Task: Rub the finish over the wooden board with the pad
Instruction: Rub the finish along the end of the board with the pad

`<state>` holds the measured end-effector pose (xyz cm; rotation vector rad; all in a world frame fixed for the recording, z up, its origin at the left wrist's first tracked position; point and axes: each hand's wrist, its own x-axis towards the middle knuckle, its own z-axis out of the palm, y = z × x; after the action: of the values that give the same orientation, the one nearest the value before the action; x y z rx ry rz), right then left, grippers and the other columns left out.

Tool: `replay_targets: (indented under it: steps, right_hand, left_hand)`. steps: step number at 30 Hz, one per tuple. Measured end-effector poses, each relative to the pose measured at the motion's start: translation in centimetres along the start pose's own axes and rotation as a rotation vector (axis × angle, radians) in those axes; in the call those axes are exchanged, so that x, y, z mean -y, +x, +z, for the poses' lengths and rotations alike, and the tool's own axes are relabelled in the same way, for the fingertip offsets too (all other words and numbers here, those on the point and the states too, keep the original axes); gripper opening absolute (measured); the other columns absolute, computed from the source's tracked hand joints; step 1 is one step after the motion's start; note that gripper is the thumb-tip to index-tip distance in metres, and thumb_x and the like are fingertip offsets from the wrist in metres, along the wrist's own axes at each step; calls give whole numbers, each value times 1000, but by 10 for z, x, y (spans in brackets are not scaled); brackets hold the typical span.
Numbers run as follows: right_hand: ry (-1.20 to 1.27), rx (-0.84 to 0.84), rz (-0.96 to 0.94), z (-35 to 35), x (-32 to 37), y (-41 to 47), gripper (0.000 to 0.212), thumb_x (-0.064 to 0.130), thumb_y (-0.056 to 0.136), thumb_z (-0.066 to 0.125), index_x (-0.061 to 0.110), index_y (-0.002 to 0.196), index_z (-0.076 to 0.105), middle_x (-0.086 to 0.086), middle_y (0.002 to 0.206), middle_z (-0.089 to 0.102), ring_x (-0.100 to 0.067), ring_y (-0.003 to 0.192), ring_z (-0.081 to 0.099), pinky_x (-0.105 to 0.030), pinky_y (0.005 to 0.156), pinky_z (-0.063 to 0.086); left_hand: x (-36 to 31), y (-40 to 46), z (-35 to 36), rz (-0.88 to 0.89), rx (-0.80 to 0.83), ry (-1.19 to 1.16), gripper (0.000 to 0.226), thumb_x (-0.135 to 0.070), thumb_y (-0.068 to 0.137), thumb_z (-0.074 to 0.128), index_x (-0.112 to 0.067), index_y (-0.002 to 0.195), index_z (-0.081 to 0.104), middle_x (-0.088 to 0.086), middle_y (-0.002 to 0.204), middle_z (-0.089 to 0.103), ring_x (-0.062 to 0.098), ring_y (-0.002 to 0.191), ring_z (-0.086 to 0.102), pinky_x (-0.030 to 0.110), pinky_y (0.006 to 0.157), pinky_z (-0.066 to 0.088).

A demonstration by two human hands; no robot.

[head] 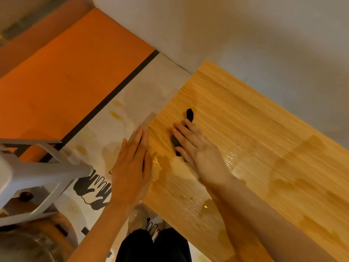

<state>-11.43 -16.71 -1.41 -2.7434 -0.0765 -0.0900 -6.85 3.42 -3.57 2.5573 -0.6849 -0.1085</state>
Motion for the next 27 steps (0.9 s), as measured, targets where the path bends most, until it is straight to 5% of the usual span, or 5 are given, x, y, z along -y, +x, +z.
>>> replay_targets:
  steps: [6,10,14,20,27]
  right_hand:
    - [-6,-199,518,-34,-55,41,45,26,105,34,8,146,38,-10,156,29,-26,149,12,-34,123,12]
    - [-12,-118,147,6,24,23,44,23,101,37,4,140,45,-14,149,41,-33,144,26,-49,119,23]
    - [-4,49,-34,-4,2,27,44,23,101,44,6,142,43,-9,151,38,-27,146,22,-42,121,21]
    - [29,-208,558,-31,-45,74,44,23,104,35,6,145,39,-10,155,31,-27,148,14,-38,122,12]
    - [32,63,-78,8,39,62,41,19,101,47,5,139,47,-12,148,43,-31,145,26,-44,120,22]
  left_hand:
    - [1,-2,2,-4,-28,-42,51,-24,105,37,-13,155,33,0,164,27,13,149,31,31,126,13]
    - [-1,-3,0,-40,10,-55,52,-27,106,30,-16,157,27,-4,166,21,7,151,23,29,126,8]
    - [-7,-2,-7,-31,45,-93,54,-29,106,27,-12,157,26,0,166,20,10,152,21,35,127,8]
    - [3,-25,-20,-123,-2,-9,54,-27,104,24,-5,153,32,8,162,27,22,151,24,24,125,-4]
    - [4,-28,-16,-131,15,16,54,-26,105,21,-4,154,30,10,162,28,22,149,29,32,125,6]
